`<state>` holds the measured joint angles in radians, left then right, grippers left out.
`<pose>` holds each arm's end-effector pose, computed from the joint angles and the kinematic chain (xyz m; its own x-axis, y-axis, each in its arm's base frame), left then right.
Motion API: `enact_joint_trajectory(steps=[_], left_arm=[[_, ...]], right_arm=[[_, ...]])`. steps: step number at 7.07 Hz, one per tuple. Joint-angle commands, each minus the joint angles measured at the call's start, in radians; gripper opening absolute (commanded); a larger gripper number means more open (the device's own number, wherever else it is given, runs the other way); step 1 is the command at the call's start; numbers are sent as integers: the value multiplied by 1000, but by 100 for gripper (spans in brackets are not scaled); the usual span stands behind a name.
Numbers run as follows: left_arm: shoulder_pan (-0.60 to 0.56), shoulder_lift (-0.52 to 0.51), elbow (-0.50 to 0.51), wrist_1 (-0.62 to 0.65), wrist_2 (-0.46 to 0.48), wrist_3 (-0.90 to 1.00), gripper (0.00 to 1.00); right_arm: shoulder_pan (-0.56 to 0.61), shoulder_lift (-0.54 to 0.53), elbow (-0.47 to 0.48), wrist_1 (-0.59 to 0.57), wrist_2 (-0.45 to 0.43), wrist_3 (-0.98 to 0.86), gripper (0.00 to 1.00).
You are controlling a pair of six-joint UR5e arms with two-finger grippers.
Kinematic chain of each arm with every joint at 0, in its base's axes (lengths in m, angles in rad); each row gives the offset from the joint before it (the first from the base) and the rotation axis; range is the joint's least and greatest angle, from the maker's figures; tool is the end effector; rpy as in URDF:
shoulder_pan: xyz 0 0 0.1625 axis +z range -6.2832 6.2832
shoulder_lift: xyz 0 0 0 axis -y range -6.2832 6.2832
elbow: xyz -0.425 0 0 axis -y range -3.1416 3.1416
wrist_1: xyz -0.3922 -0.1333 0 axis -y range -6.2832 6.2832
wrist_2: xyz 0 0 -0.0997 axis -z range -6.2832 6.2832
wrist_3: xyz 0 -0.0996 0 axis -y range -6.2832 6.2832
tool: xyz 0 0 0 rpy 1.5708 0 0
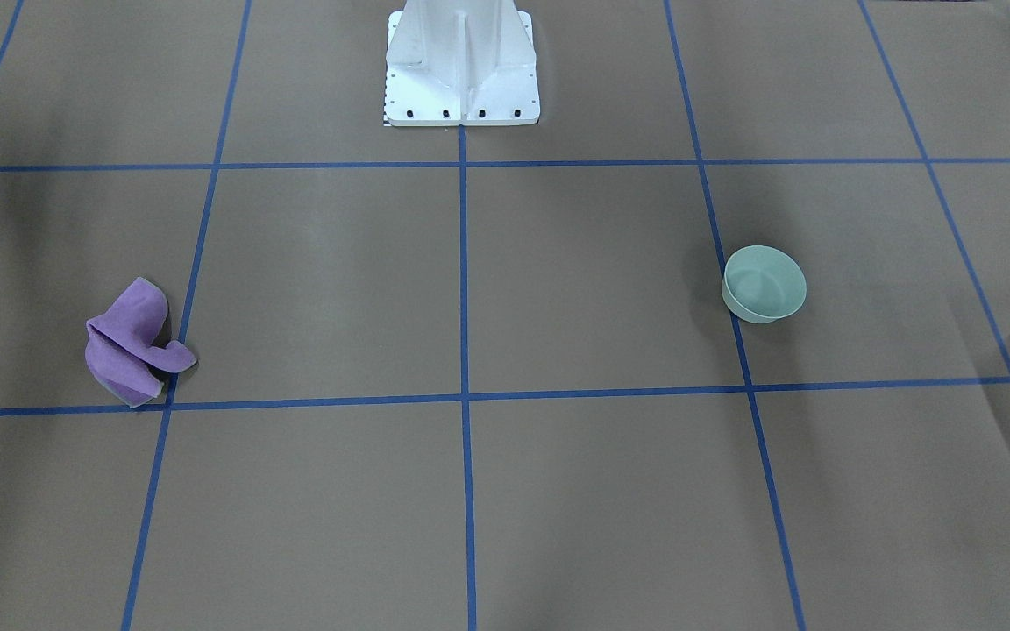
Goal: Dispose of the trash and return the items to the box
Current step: 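Reach the left gripper to the pale green cup and grasp it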
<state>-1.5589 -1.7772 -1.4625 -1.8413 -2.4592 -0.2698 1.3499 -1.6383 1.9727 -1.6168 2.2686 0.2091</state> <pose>-0.0489 -0.5937 0.5627 0.6075 0.0281 -0.7938 0.1565 0.9755 0.1543 -0.0330 -0.4631 0.5026 0.7358 -0.1445 0.6616 0.0586 0.9869 0.1504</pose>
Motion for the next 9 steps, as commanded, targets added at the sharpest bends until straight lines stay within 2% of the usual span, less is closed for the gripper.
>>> enact_joint_trajectory(steps=[1, 2, 4, 5, 7, 8, 9], left_arm=[[220, 65, -264, 25, 75, -245, 99], [335, 77, -324, 24, 142, -353, 99], [529, 78, -338, 16, 279, -425, 99], [587, 78, -337, 14, 302, -451, 98], [669, 78, -314, -15, 325, -450, 97], [683, 75, -270, -74, 336, -450, 95], [683, 71, -215, -149, 336, -450, 82]], right_arm=[[-3, 0, 0, 0, 0, 4, 100], [-6, 0, 0, 0, 0, 10, 100], [-12, 0, 0, 0, 0, 12, 100], [-12, -2, 0, 0, 0, 12, 100], [-20, -2, -2, 0, 0, 24, 100], [-20, -2, -2, 0, -1, 24, 100], [-20, -2, -3, 0, -1, 24, 100]])
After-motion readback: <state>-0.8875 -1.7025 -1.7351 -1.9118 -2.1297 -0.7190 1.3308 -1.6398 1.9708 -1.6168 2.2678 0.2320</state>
